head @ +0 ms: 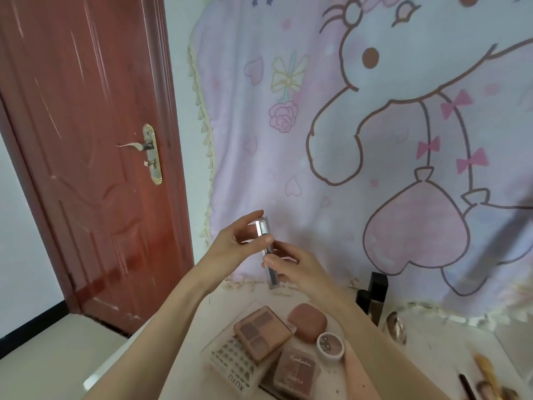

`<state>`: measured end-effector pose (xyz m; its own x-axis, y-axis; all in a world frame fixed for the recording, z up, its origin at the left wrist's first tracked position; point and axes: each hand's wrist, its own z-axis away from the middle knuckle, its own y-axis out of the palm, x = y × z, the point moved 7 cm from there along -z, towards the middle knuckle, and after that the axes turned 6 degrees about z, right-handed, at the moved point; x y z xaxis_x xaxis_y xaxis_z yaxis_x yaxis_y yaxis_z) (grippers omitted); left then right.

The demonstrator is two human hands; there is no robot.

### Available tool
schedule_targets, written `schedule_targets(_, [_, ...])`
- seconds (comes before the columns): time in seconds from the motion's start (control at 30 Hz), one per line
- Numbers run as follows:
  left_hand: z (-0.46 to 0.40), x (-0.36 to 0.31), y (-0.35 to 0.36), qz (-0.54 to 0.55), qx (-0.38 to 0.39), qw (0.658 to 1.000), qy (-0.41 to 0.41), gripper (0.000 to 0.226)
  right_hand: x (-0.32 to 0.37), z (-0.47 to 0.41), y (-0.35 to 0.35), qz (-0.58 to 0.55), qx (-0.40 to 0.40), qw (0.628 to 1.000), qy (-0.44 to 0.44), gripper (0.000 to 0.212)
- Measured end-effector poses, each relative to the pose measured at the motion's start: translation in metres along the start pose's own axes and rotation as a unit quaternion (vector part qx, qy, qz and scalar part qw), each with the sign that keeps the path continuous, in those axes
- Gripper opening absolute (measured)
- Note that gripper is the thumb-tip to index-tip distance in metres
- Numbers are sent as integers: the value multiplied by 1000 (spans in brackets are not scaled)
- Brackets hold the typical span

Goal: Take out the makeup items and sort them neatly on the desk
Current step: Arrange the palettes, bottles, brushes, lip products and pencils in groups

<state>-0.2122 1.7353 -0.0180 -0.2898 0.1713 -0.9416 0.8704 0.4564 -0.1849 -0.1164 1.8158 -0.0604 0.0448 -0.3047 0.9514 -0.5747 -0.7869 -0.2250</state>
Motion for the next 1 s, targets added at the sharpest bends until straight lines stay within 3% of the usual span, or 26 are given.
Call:
schedule_targets(0.23, [-16, -12, -6, -22, 14, 1000, -11, 67, 14, 0, -3, -43, -13, 999, -7, 16])
schedule_targets(0.5, [-37, -19, 6, -65, 75, 995, -25, 64, 11, 0, -8, -116, -28, 993, -1, 21])
schedule_targets(1.0, [-56, -5, 11, -114, 114, 986, -50, 67, -13, -12, -9, -131, 27, 991, 22, 38])
